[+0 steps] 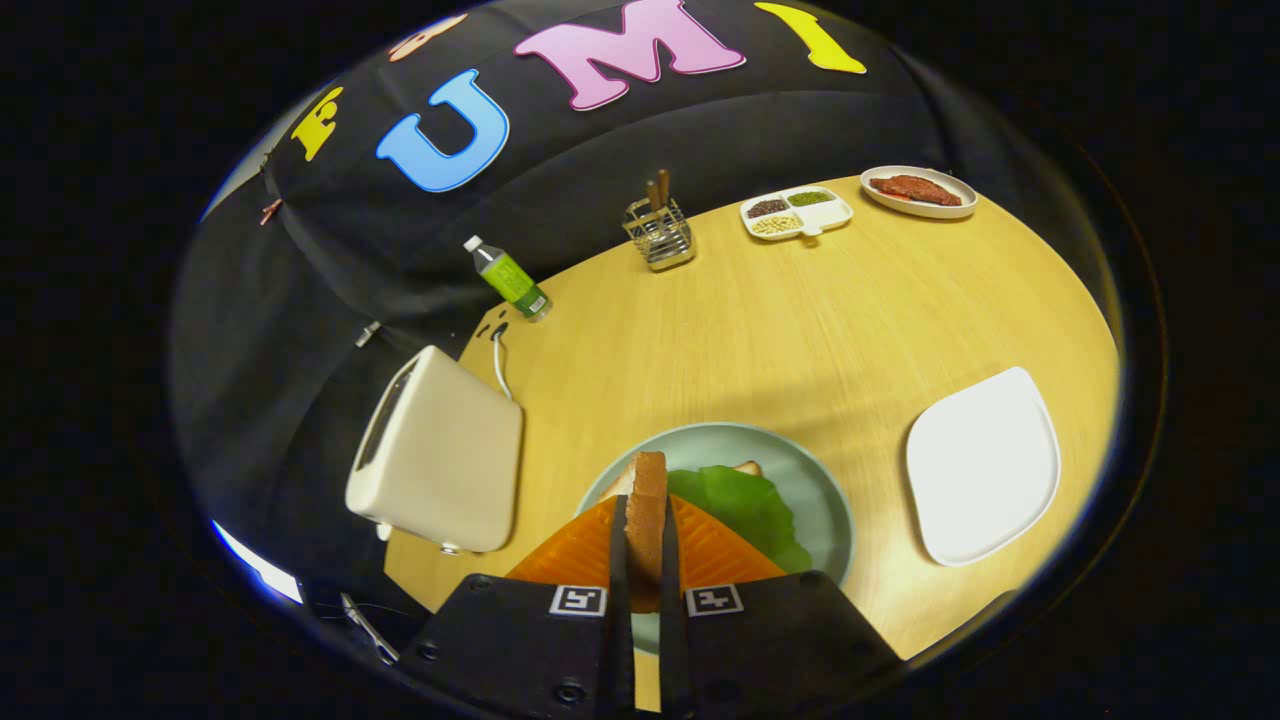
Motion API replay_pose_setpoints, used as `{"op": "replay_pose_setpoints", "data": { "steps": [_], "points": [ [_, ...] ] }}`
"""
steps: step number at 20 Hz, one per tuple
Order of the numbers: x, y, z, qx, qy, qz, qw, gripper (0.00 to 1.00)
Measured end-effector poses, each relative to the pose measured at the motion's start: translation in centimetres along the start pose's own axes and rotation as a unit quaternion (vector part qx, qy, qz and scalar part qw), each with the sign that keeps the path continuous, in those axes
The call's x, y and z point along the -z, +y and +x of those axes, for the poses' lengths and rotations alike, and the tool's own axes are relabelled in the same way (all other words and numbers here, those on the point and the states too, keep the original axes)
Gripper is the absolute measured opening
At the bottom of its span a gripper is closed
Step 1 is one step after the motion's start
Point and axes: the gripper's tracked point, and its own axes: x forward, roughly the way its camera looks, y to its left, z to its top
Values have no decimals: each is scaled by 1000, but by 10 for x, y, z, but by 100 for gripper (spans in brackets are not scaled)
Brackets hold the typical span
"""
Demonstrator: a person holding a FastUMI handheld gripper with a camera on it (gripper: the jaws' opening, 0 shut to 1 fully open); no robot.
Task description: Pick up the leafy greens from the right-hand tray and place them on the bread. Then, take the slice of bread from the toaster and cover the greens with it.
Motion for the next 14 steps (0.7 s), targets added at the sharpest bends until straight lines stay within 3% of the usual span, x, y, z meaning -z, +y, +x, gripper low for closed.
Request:
{"op": "replay_pose_setpoints", "data": {
  "steps": [7, 10, 14],
  "points": [
    [10, -39, 5, 56, 8, -111, 992, 14],
    [8, -44, 6, 76, 1, -159, 984, 19],
    [3, -63, 2, 136, -6, -237, 962, 52]
  ]
}}
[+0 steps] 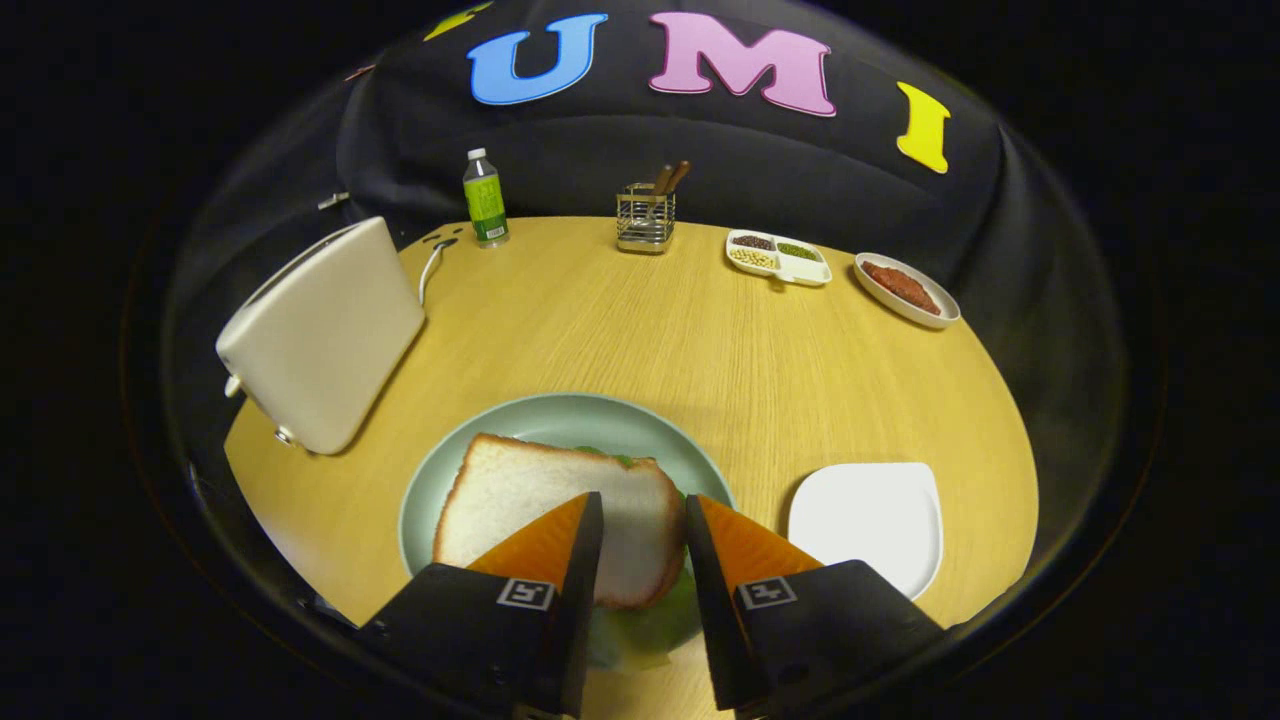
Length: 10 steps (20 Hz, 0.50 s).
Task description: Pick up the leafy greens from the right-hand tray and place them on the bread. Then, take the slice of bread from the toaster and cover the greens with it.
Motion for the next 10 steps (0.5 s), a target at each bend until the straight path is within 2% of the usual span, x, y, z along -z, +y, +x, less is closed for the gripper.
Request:
{"op": "replay_pose_setpoints", "data": {
  "steps": [2, 3, 5, 6, 10],
  "points": [
    [-5, -8, -2, 26, -12, -37, 999, 55],
    [-8, -13, -4, 36, -17, -53, 998, 73],
    [-14, -17, -7, 42, -23, -62, 997, 96],
    [-14, -20, -8, 45, -22, -58, 997, 99],
    [-18, -39, -16, 66, -24, -48, 996, 99]
  ]
}}
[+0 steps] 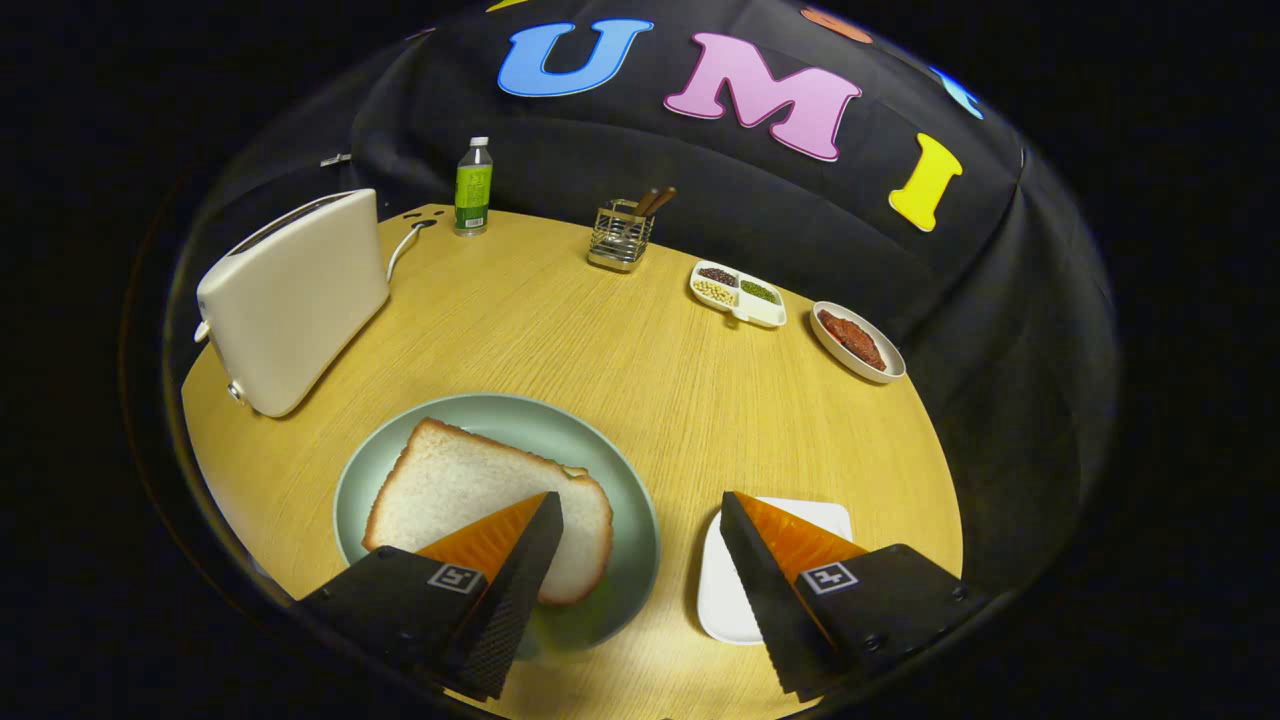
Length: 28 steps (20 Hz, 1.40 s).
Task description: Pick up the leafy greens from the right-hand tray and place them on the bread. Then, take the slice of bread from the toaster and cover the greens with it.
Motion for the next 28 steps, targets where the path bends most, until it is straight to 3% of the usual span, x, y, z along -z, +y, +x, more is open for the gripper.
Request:
{"op": "replay_pose_setpoints", "data": {
  "steps": [6, 13, 15, 21, 28],
  "points": [
    [-28, -37, -34, 17, -31, 55, 998, 99],
    [-110, -61, -104, 17, -118, 134, 984, 98],
    [-126, -72, -124, 39, -128, 122, 984, 98],
    [-158, -66, -169, 50, -170, 65, 982, 99],
    [-126, -54, -180, 37, -161, 50, 985, 98]
  ]
}}
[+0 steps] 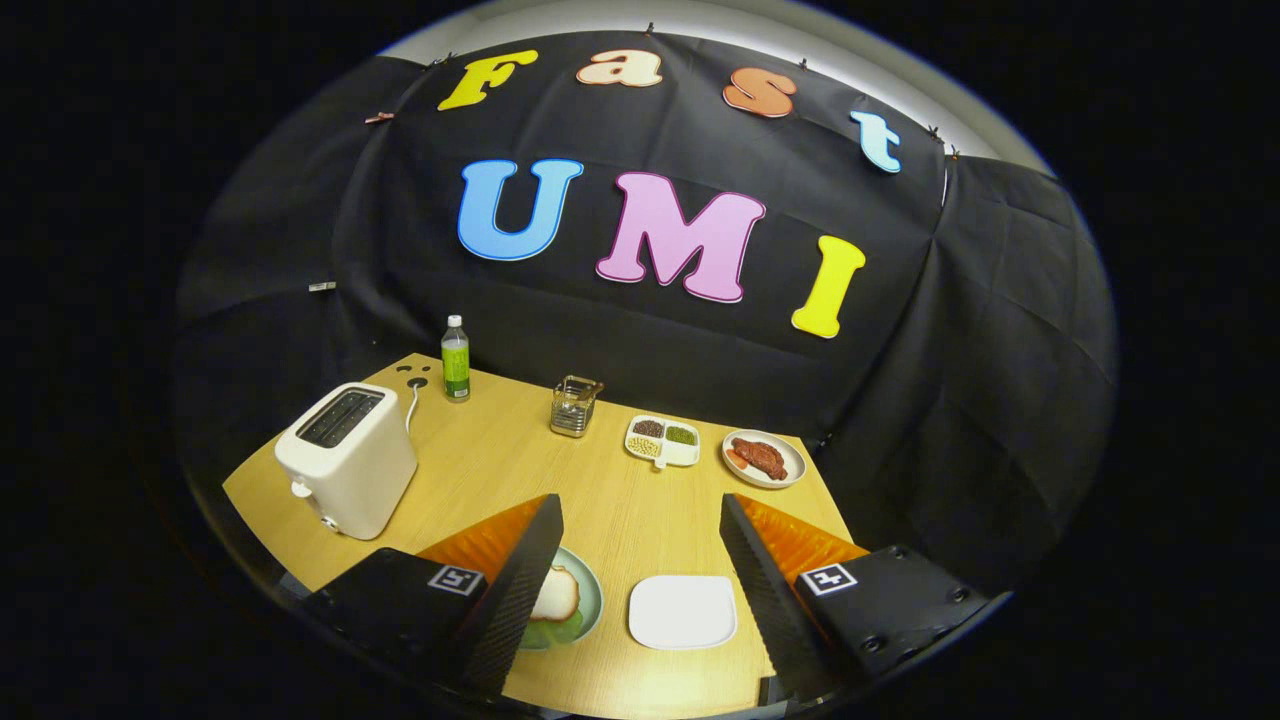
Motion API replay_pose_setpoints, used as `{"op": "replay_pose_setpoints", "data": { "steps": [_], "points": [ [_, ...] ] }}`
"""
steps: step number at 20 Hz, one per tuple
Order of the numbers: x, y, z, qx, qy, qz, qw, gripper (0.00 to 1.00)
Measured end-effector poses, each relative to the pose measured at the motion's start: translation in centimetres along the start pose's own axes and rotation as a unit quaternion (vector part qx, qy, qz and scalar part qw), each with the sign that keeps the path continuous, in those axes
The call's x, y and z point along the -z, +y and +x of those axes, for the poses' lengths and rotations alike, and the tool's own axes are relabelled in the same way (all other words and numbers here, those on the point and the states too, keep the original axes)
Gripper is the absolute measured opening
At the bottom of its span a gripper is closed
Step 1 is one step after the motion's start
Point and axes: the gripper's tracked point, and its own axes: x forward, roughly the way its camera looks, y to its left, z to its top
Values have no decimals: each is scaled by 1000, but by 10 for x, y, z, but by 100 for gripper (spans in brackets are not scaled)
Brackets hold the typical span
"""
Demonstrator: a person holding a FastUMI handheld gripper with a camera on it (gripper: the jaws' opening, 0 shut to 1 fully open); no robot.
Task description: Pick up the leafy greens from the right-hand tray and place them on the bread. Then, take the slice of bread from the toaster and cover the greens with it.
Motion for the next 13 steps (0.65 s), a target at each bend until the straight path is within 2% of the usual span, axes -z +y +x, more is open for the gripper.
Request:
{"op": "replay_pose_setpoints", "data": {
  "steps": [13],
  "points": [
    [9, -9, -1, -6, -8, -22, 1000, 98]
  ]
}}
